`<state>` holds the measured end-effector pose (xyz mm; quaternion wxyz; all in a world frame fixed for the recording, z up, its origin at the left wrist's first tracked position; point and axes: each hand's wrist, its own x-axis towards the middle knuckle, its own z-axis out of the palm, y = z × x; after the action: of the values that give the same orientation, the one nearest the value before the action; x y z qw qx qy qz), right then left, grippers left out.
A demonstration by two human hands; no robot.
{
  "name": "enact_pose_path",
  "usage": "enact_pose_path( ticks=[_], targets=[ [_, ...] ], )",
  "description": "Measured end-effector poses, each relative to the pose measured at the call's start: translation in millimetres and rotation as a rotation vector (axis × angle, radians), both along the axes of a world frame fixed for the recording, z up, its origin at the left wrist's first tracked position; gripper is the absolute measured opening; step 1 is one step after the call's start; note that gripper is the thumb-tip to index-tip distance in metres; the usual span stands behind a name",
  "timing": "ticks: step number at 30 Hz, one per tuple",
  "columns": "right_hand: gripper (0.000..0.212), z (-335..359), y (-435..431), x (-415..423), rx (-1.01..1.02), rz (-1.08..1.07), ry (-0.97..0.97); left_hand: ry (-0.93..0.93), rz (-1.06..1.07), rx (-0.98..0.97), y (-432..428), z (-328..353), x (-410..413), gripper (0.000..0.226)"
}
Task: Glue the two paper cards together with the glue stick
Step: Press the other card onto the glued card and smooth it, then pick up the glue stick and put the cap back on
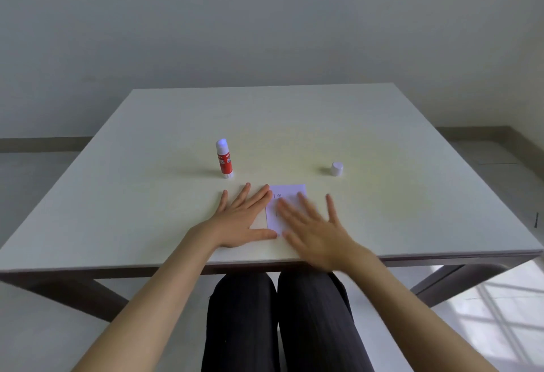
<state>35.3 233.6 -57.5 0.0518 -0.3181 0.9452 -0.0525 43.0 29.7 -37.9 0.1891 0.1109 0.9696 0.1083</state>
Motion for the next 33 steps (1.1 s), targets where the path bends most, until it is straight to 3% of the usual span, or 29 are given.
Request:
enact_pose_path(
  ticks=[3,8,12,16,18,20,22,24,26,29,33],
  targets=[
    [0.059,12,13,-16,0.08,-0.157,0.021,-0.007,-0.006,-0.002,0,1,0,0.087],
    [0.062,0,-6,21,-0.052,0.09,-0.065,0.0,0.0,0.004,0,-1,0,0.089],
    [0.057,8,11,-10,0.01,-0.161,-0.011,0.021,-0.01,-0.008,-1,-4,0,0.088],
    [0.06,-1,8,-4,-0.032,-0.128,-0.019,0.065,-0.011,-0.012,-2,-10,0,0.089],
    [0.061,-4,10,-4,-0.048,-0.133,-0.004,0.112,0.005,0.103,-3,-12,3,0.088],
    [0.061,-5,11,-4,-0.06,-0.142,0.012,0.237,0.101,0.4,-6,-11,10,0.082],
    [0.062,-6,10,-2,-0.084,-0.146,0.044,0.543,0.292,0.705,-11,-6,15,0.06],
    [0.063,-6,10,0,-0.15,-0.157,0.063,0.87,0.549,0.843,-17,0,15,0.03],
    [0.063,-4,11,2,-0.245,-0.16,0.068,1.022,0.797,0.979,-22,8,10,0.017],
    [0.061,0,14,7,-0.421,-0.188,0.109,1.03,0.95,1.029,-25,12,-9,0.018],
    [0.049,1,15,10,-0.61,-0.258,0.162,0.744,0.974,0.927,-23,6,-38,0.049]
  ],
)
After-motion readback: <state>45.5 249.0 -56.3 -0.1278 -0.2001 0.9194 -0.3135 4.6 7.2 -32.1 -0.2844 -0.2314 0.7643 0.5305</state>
